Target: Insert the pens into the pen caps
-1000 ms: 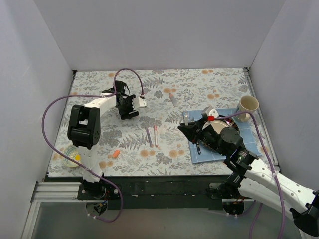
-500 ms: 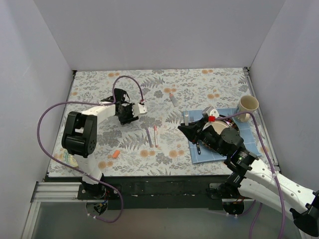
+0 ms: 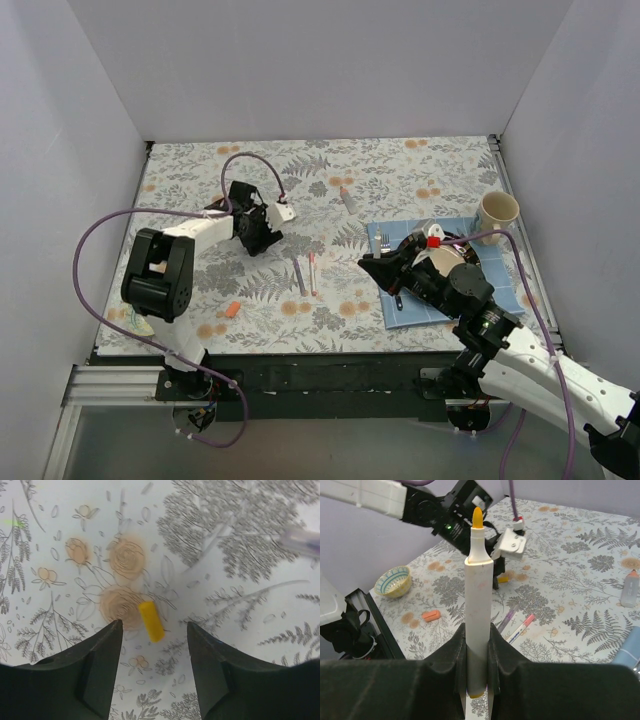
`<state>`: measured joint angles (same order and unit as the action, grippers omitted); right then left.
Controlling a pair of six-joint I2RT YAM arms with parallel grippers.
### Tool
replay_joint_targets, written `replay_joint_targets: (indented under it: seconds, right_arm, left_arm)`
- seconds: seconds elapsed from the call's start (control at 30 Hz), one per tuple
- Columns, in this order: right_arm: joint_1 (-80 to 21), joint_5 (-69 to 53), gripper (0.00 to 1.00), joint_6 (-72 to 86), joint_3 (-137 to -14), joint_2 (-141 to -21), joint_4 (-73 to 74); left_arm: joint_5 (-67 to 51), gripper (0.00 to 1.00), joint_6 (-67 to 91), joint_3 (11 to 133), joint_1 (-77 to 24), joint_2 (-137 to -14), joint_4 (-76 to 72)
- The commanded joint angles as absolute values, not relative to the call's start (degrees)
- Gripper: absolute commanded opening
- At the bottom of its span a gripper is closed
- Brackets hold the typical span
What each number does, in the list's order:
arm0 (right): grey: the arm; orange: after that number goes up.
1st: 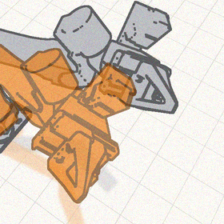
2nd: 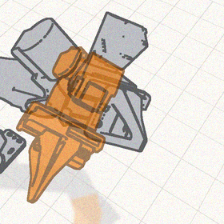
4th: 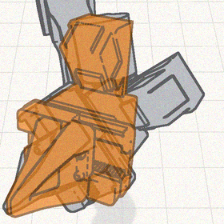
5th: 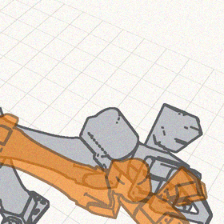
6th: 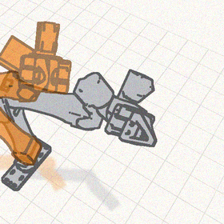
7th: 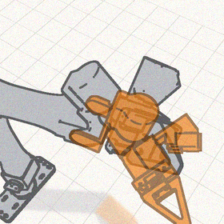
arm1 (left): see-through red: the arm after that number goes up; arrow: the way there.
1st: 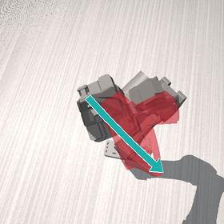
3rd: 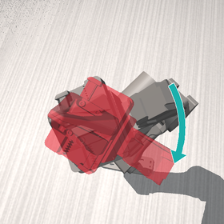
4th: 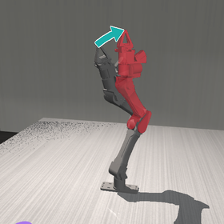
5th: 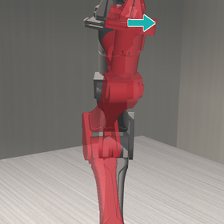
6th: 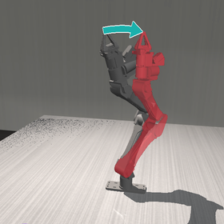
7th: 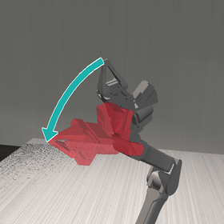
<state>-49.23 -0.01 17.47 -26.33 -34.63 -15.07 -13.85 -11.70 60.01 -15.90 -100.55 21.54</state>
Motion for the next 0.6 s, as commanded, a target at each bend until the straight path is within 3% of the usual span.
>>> replay_joint_targets:
  seconds: [0.0, 0.57]
  right_arm:
    - [-49.22, -2.81, 0.01, 18.28, -28.38, -35.77, -17.05]
    - [-49.31, -3.51, 0.01, 18.37, -28.65, -35.16, -15.73]
  left_arm:
    - [-10.72, 0.54, -0.36, 70.74, -16.08, -107.39, 28.02]
    - [-8.0, 0.49, 5.19, 75.67, -16.17, -112.67, 39.99]
